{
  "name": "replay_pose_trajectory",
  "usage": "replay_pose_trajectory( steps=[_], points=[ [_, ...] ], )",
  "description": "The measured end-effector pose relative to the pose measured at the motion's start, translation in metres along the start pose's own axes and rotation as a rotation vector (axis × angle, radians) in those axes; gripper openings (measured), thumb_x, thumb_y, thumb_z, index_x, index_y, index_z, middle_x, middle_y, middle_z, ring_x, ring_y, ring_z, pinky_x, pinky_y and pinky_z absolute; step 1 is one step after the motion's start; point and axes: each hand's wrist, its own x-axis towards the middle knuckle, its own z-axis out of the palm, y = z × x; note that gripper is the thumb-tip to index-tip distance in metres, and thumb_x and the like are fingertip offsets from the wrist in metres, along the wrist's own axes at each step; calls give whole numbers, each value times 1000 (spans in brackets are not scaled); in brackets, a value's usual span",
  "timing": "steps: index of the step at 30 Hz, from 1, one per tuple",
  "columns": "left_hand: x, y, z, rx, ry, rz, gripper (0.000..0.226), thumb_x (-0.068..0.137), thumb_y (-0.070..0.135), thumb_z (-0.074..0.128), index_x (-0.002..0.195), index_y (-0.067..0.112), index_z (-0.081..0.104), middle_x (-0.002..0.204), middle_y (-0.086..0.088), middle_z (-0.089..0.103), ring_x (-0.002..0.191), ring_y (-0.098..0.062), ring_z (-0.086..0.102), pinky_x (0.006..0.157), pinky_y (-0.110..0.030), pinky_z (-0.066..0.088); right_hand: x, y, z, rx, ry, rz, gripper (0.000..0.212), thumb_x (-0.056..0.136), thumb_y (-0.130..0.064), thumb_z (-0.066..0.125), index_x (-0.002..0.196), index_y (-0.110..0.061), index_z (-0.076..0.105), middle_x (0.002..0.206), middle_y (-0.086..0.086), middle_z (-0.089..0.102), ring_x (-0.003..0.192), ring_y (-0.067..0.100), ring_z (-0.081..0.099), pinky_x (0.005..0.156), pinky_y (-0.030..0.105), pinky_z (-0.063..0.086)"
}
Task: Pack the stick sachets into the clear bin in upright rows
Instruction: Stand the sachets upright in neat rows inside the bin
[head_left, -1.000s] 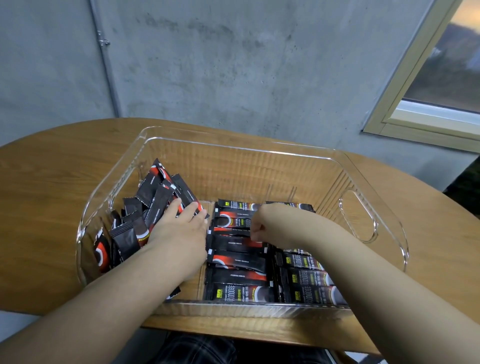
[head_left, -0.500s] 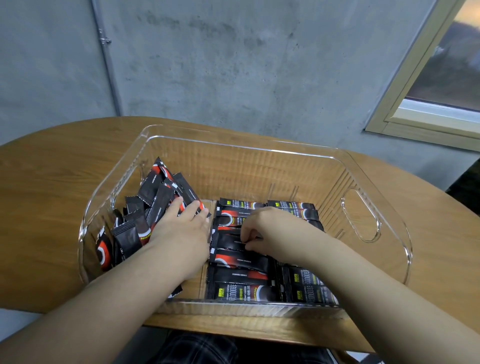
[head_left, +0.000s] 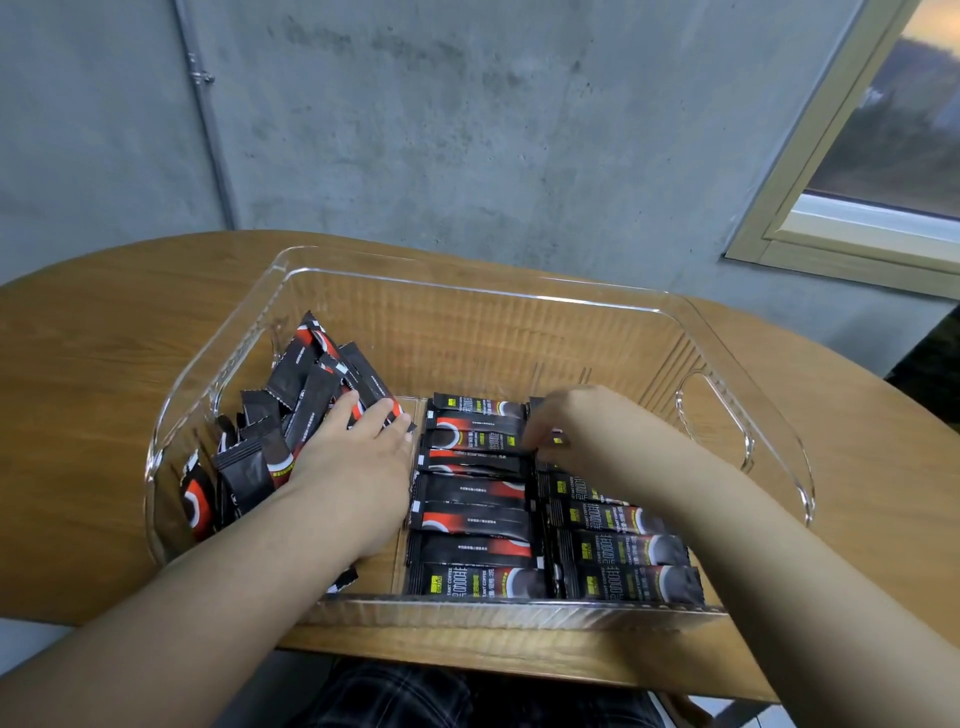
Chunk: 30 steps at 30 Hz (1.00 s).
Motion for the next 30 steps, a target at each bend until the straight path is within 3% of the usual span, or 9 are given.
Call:
replay_pose_trajectory(
  steps=[5, 10, 13, 18, 21, 26, 30],
  points=[
    [-1, 0, 1, -6, 14, -1, 59, 103, 37, 24, 153, 12, 6, 161, -2, 0, 147, -24, -6, 116, -49, -6, -15, 10, 7, -18, -136, 44, 31, 90, -7, 54, 107, -27, 69, 104, -8, 67, 93, 11, 62, 85, 27, 50],
    [0, 0, 0, -10, 13, -3, 59, 103, 37, 25, 153, 13, 7, 161, -2, 0, 147, -25, -6, 116, -50, -6, -16, 12, 22, -3, -134, 17, 51, 90, 2, 47, 118, -39, 62, 104, -12, 47, 96, 11, 53, 85, 28, 47],
    [-1, 0, 1, -10, 21, -2, 60, 102, 37, 27, 153, 12, 7, 161, -3, 0, 147, -25, -6, 116, -50, -5, -16, 12, 22, -1, -130, 13, 51, 91, 1, 44, 117, -39, 62, 101, -12, 43, 95, 12, 53, 82, 27, 47],
    [-2, 0, 0, -23, 17, 1, 60, 102, 34, 28, 153, 12, 7, 161, -3, -1, 147, -25, -7, 116, -50, -6, -7, 0, 16, 45, -92, -29, 40, 95, -8, 41, 120, -32, 62, 113, -5, 51, 107, 14, 52, 91, 30, 45],
    [-2, 0, -1, -17, 22, 6, 60, 102, 34, 27, 153, 11, 6, 161, -3, 0, 147, -25, -6, 116, -50, -6, 7, -10, 22, 35, -89, -61, 45, 95, -5, 41, 125, -34, 59, 103, -5, 45, 108, 17, 49, 89, 33, 45],
    [-3, 0, 1, -2, 23, 14, 60, 103, 37, 28, 153, 11, 7, 161, -5, 0, 147, -28, -6, 116, -51, -5, 21, -17, 28, 17, -152, -74, 51, 93, -2, 42, 128, -36, 57, 116, 1, 52, 116, 19, 47, 94, 34, 44],
    [-3, 0, -3, -2, 17, 29, 58, 104, 36, 22, 153, 9, 5, 161, -8, -1, 147, -28, -7, 116, -51, -6, 35, -27, 15, 61, -74, -121, 36, 93, -10, 46, 121, -25, 64, 110, 3, 63, 103, 20, 56, 86, 31, 46]
  ],
)
